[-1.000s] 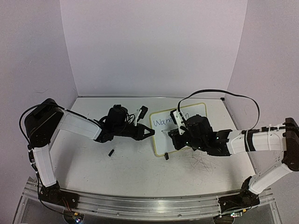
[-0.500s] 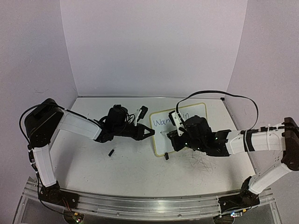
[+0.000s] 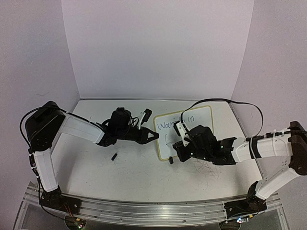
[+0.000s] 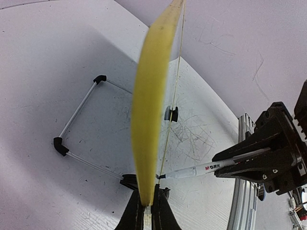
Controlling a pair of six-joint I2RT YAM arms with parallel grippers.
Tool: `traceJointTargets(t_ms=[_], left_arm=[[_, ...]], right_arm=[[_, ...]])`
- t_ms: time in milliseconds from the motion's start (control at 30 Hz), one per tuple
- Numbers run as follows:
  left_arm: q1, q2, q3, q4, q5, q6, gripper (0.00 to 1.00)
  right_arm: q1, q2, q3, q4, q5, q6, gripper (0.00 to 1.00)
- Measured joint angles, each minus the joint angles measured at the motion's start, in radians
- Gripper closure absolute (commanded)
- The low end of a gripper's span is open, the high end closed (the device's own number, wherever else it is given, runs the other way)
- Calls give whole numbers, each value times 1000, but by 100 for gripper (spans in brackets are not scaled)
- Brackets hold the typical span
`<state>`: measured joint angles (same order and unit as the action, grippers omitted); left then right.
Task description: Write a sentence on the whiteboard
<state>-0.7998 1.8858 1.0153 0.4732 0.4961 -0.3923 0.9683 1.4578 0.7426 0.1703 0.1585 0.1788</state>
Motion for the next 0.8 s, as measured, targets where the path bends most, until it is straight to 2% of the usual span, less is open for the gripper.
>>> traceJointTargets(t_ms=[467, 800], left_arm=[[0, 0, 0, 0, 0, 0, 100], [0, 0, 0, 0, 0, 0, 100]], right_arm=[[15, -20, -13, -6, -16, 28, 100], [15, -30, 18, 7, 38, 30, 100]])
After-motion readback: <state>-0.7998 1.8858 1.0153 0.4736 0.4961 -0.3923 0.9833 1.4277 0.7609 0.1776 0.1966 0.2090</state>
